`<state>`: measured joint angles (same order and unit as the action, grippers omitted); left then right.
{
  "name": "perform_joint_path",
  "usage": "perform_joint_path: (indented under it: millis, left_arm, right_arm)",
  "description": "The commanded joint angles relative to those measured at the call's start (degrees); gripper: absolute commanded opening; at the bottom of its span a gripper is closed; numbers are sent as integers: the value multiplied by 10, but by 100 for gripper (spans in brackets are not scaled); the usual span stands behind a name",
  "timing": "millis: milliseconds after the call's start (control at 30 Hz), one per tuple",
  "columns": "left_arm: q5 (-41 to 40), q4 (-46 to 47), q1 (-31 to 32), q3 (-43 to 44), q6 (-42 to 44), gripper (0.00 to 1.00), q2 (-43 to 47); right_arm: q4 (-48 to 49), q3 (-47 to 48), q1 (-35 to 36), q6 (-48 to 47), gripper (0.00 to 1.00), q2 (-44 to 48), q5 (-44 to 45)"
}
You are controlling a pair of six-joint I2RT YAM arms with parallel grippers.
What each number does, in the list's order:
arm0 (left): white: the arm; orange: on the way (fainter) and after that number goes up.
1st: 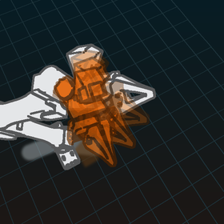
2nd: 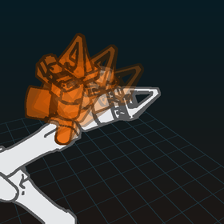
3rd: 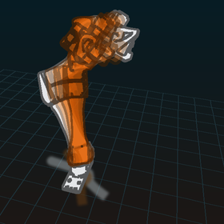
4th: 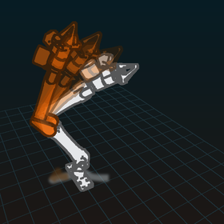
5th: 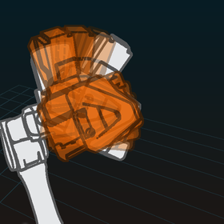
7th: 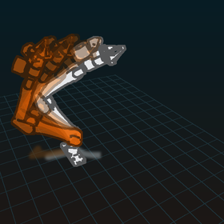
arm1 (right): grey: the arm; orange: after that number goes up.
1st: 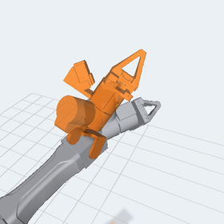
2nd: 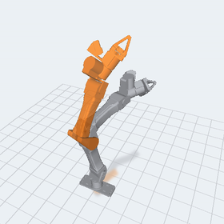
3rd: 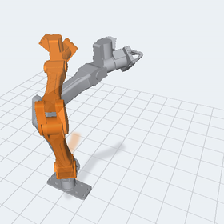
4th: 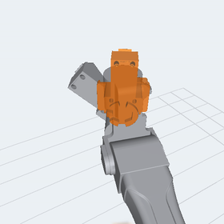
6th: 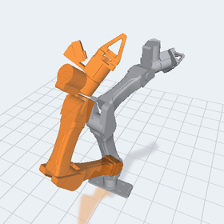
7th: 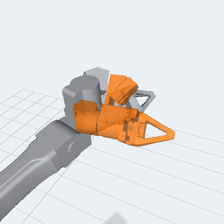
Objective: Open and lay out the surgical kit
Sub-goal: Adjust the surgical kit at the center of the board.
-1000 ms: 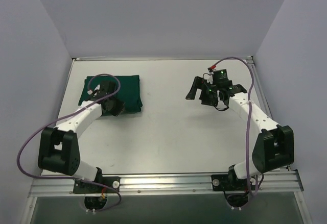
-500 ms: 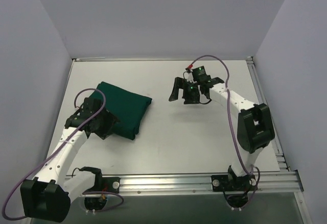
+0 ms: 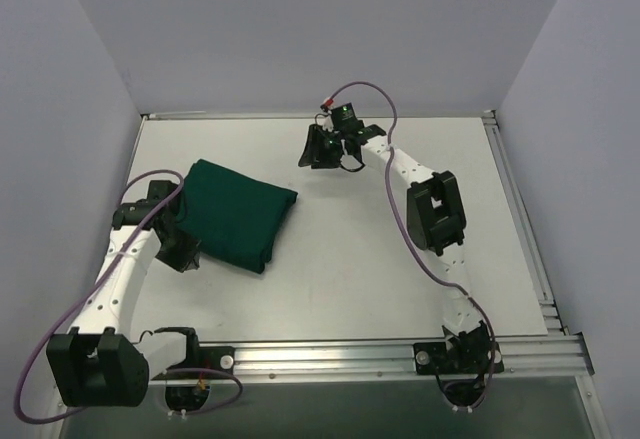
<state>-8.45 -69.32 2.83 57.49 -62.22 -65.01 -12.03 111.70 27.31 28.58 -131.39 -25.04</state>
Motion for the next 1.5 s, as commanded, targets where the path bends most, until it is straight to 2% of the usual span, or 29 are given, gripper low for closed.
perform_joint_path:
  millis: [0,67,100,167,267,533,567,733,867,1067,1367,1467]
  left_arm:
    - [-10,-55,-19,-12,-5,2,-27]
    - [-10,-68,-20,-12,-38,2,-54]
    - [-11,-78,-20,-7,-46,2,-65]
    - [-10,-77,-20,-2,-57,2,-98]
    - [8,-63,-20,-1,-76,2,-128]
    - [10,11,-26,-5,-99,2,-218]
    - [11,17,-47,2,-99,2,-245]
    - [-4,42,-53,60,-74,2,-323]
    - [-3,45,-52,127,-38,2,-415]
    - [17,75,-34,215,56,2,-490]
    - [32,82,89,368,176,2,-569]
    - [42,84,117,401,197,2,-593]
  right_arm:
    - [27,84,-2,36,37,-52,-11]
    - [44,115,3,53,22,-82,-37]
    - [51,137,6,59,18,-106,-43]
    - [61,160,19,62,10,-128,-60]
    - [61,183,33,62,6,-157,-70]
    - [83,170,49,55,7,-178,-111]
    - [83,170,50,57,7,-178,-115]
    - [47,161,61,37,8,-185,-137]
    - [42,97,64,5,8,-153,-130]
    - [61,-16,64,-5,6,-94,-136]
    - [85,-179,63,-3,2,11,-132]
    - [87,-247,56,9,1,60,-94]
